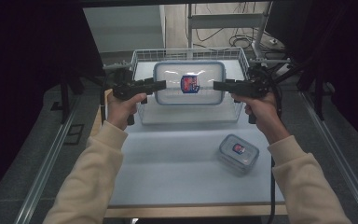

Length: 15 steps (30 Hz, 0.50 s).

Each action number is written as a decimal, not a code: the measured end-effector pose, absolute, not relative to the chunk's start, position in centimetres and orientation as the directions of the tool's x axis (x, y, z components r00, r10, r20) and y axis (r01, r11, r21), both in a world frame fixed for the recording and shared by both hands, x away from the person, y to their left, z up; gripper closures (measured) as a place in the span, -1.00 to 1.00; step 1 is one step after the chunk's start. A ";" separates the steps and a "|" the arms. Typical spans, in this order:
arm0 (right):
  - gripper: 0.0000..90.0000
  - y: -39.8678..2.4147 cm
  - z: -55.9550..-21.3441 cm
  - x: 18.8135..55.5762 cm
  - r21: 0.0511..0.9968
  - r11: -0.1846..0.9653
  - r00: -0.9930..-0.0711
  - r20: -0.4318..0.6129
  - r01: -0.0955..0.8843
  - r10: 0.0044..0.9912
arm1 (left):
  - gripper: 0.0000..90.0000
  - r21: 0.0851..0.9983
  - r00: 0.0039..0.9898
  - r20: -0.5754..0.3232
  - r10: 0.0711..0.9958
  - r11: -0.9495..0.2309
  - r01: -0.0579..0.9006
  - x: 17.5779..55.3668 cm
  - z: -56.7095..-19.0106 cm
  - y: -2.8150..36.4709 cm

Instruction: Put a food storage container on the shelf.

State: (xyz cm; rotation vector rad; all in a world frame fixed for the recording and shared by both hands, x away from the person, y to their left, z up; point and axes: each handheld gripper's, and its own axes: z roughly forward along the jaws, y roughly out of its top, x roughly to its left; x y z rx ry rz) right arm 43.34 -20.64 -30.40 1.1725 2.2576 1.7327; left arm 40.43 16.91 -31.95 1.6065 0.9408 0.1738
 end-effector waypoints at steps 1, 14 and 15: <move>0.01 -20.6 -30.4 43.3 0.849 0.077 -0.708 0.382 0.522 0.594 | 0.05 0.882 0.661 -0.377 0.648 0.033 0.471 40.4 -32.0 16.9; 0.01 -20.6 -28.8 47.7 0.837 0.073 -0.700 0.401 0.542 0.592 | 0.05 0.870 0.645 -0.397 0.653 0.045 0.490 44.6 -30.4 16.9; 0.01 -20.6 -28.8 48.1 0.835 0.074 -0.699 0.404 0.545 0.590 | 0.05 0.869 0.643 -0.398 0.654 0.045 0.492 45.0 -30.5 16.9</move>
